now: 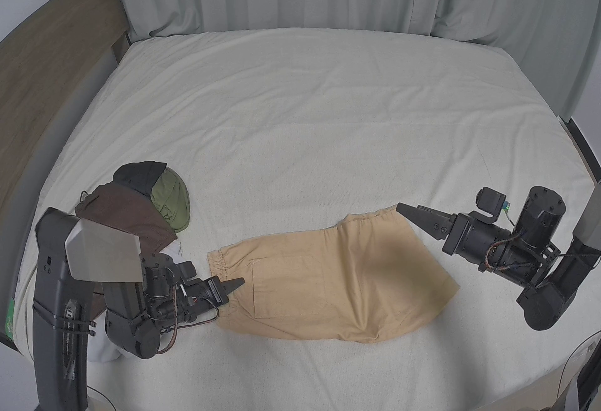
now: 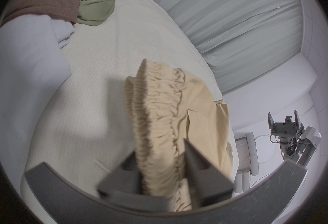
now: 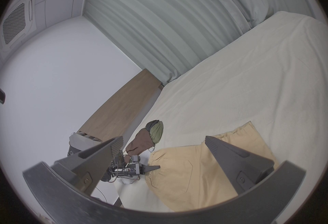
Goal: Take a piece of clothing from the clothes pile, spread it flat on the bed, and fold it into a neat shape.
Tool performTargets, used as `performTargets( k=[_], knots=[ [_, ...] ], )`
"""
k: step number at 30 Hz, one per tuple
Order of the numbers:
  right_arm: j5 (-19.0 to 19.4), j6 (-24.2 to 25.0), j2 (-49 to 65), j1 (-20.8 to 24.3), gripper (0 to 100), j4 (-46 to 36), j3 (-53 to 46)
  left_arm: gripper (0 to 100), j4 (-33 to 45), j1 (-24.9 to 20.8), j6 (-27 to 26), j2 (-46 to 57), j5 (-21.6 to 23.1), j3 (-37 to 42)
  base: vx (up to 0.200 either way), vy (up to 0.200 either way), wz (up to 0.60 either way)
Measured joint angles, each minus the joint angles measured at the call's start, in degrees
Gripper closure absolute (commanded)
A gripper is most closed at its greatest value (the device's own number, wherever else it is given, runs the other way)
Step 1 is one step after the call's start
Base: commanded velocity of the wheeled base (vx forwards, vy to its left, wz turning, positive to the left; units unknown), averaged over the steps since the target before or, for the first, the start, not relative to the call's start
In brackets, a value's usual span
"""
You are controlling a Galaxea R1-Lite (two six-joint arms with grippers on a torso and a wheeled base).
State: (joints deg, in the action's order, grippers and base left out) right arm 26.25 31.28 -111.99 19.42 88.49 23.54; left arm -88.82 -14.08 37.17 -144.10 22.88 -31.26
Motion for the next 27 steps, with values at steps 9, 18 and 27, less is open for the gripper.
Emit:
performTargets(
  k=[9,18,27],
  knots=[
    [0.02,0.0,-0.33,-0.07,0,0.0,-0.06,100,-0.05,0.77,-0.59,0.77,-0.02,0.17,0.0,0.0,0.0],
    [0.0,-0.06,-1.07,-0.16,0,0.0,-0.11,100,-0.07,5.53,-0.24,5.18,2.4,1.07,0.0,0.0,0.0],
    [0.0,-0.2,-1.45,-0.21,0,0.0,-0.33,100,-0.09,9.55,-0.3,7.95,5.78,1.38,0.0,0.0,0.0]
  ],
)
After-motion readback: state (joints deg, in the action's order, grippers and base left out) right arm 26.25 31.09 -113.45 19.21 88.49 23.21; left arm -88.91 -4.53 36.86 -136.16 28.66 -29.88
